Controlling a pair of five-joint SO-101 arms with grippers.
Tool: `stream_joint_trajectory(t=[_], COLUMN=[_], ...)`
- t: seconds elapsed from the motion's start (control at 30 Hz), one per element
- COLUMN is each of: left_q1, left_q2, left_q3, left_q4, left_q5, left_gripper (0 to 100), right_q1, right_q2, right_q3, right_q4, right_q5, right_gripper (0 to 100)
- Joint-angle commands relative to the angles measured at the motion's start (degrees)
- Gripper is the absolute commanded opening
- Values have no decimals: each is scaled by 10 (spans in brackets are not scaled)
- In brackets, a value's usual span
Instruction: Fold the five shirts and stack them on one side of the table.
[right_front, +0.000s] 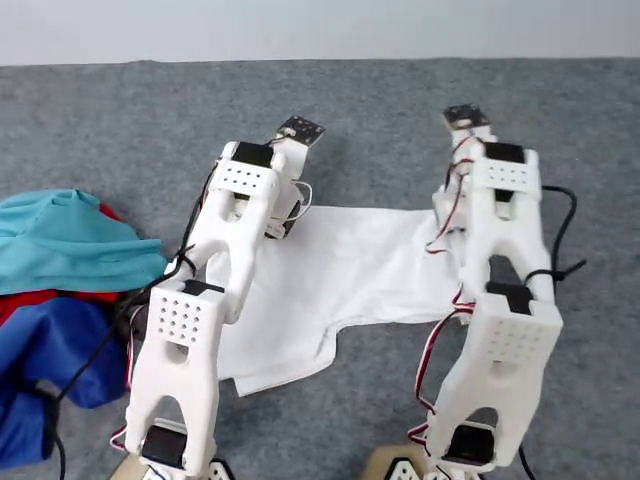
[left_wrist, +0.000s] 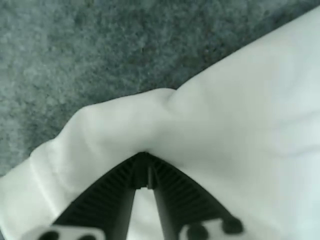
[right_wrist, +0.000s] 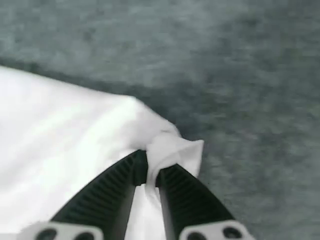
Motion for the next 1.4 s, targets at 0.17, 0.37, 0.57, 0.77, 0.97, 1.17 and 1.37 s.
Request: stream_joint_trajectory(t=[0.17, 0.37, 0.57, 0.77, 0.97, 1.17, 1.37], left_q1=[0, 5, 5, 5, 5, 21, 65], left_q2=[1, 2, 2, 2, 2, -20, -63], left_q3=[-15, -15, -15, -15, -15, -41, -76], left_q4=[5, 5, 5, 5, 5, 14, 30], left_q5=[-1, -11, -12, -12, -11, -4, 24], left_gripper=[5, 5, 5, 5, 5, 5, 5], right_q1=[64, 76, 81, 95, 110, 109, 110], right_q2=[-2, 37, 49, 49, 35, -23, -43], right_q3=[-62, -78, -104, -142, -149, -186, -187], right_q4=[-25, -37, -34, -19, -7, 86, 153], right_q5=[46, 47, 47, 47, 47, 47, 47], right_gripper=[9, 9, 52, 178, 177, 177, 177])
